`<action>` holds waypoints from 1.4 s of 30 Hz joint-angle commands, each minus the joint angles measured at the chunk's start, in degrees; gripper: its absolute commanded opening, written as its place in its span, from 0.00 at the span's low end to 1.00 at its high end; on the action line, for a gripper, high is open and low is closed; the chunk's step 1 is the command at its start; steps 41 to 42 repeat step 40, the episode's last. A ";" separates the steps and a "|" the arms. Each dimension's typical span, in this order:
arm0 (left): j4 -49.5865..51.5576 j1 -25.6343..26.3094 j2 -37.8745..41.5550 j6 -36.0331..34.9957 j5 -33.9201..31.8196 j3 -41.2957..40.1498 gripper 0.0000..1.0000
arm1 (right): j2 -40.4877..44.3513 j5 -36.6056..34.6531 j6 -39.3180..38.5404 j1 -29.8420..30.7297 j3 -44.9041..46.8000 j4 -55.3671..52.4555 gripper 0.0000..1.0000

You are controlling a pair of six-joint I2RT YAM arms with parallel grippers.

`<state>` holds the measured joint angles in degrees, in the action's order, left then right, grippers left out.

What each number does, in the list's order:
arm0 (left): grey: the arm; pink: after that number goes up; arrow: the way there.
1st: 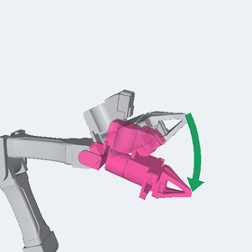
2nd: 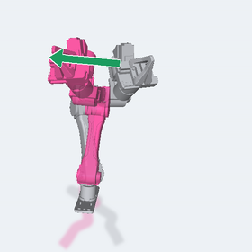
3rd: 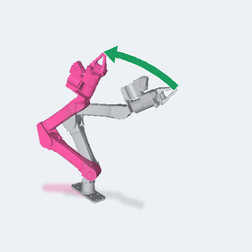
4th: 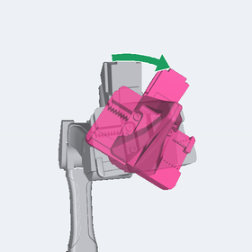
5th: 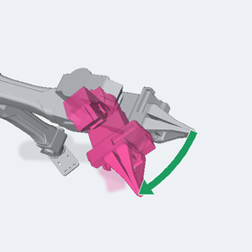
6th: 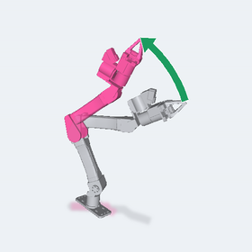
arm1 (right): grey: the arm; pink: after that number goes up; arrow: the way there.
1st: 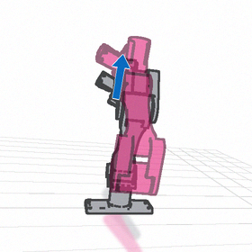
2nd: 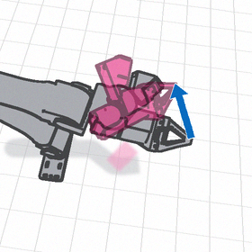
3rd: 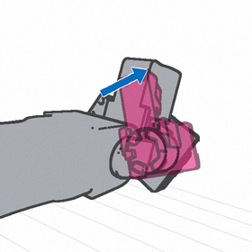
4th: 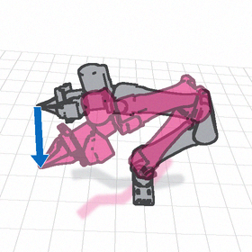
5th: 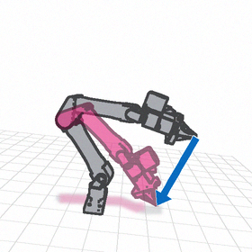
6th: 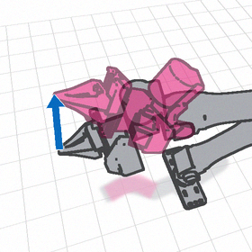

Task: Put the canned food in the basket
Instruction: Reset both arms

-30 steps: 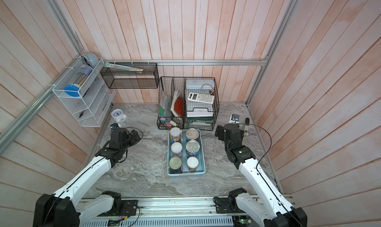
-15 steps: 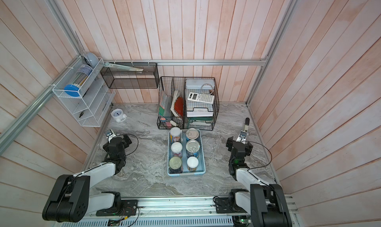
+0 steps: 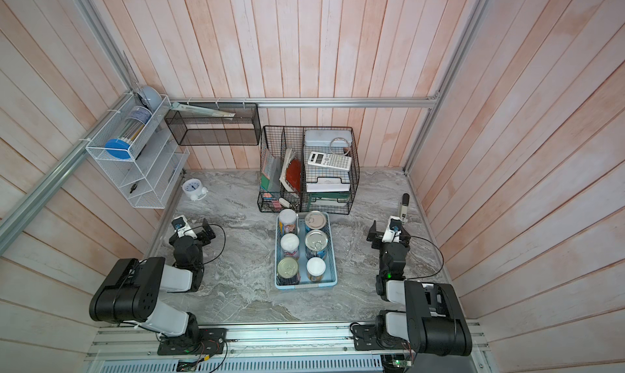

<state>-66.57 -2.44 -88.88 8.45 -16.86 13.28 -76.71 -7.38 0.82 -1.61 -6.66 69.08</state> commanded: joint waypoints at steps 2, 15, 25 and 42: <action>-1.42 -0.38 -0.49 -1.61 3.83 1.67 1.00 | -12.59 2.65 1.85 -0.39 -0.50 15.71 0.98; -1.64 -0.38 -0.35 -1.59 4.03 1.43 1.00 | -11.99 -1.73 3.58 -0.39 -3.73 9.80 0.98; -1.69 -0.38 -0.41 -1.59 4.03 1.42 1.00 | -12.57 -2.24 3.51 -0.27 -3.89 10.22 0.98; -1.64 -0.42 -0.35 -1.59 4.04 1.48 1.00 | -12.67 -2.13 3.49 -0.28 -3.98 10.25 0.98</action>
